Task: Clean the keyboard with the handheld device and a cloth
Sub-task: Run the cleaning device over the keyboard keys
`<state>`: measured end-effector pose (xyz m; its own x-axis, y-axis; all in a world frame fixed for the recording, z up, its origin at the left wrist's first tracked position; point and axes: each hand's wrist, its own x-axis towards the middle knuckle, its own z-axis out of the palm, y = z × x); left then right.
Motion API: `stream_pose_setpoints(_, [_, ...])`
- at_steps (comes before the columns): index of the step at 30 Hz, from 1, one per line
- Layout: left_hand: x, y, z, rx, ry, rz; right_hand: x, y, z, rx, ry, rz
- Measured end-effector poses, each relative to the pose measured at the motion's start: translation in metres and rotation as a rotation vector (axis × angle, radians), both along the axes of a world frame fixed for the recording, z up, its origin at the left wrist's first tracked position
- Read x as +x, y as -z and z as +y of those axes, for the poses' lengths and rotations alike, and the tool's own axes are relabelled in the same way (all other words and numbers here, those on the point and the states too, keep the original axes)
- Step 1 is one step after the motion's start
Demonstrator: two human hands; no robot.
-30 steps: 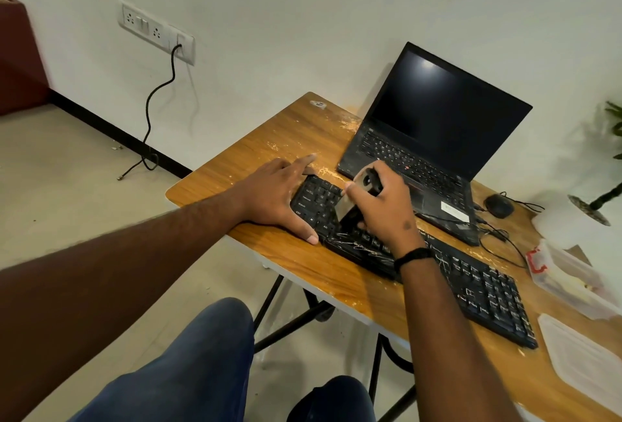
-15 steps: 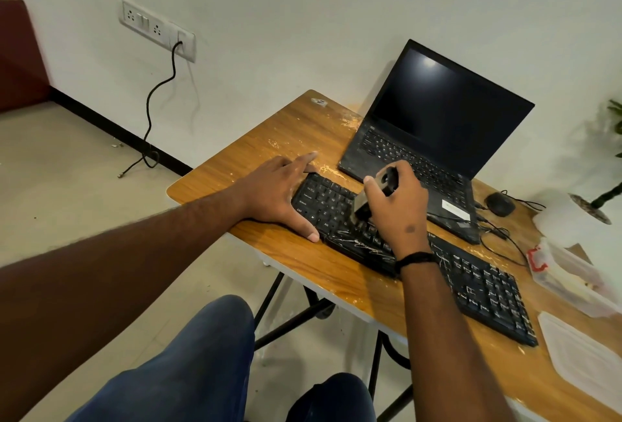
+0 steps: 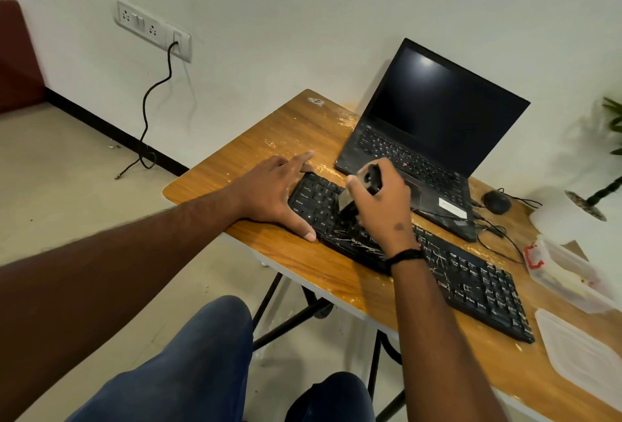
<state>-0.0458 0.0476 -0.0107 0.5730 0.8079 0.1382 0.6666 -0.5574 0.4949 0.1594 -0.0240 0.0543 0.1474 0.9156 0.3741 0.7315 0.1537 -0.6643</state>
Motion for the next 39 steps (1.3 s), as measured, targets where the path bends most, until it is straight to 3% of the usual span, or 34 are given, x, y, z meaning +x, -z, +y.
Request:
stream_pose_setpoints(3, [0.000, -0.001, 0.000, 0.004, -0.001, -0.003, 0.012, -0.009, 0.004, -0.118, -0.038, 0.103])
stream_pose_setpoints(7, [0.000, 0.001, 0.002, -0.002, -0.002, -0.003, 0.010, -0.010, 0.008, -0.005, 0.153, -0.070])
stream_pose_setpoints(13, [0.000, 0.001, 0.002, 0.000, -0.004, -0.001, -0.002, -0.010, 0.013, -0.057, -0.077, -0.108])
stream_pose_setpoints(18, [0.000, 0.002, 0.003, -0.001, -0.003, -0.005, 0.009, -0.010, 0.020, 0.000, 0.162, -0.154])
stream_pose_setpoints(26, [0.000, -0.001, -0.001, 0.005, -0.010, 0.005, -0.016, -0.002, 0.021, -0.096, -0.056, 0.177])
stream_pose_setpoints(33, [-0.001, 0.000, 0.000, -0.021, -0.022, -0.002, 0.021, 0.000, 0.022, 0.024, 0.372, 0.060])
stream_pose_setpoints(36, [0.000, -0.001, -0.001, -0.001, -0.014, 0.004, -0.003, 0.002, 0.020, -0.020, 0.265, 0.221])
stream_pose_setpoints(39, [0.001, -0.006, -0.005, 0.006, -0.008, 0.016, -0.034, 0.009, 0.019, 0.017, 0.101, 0.158])
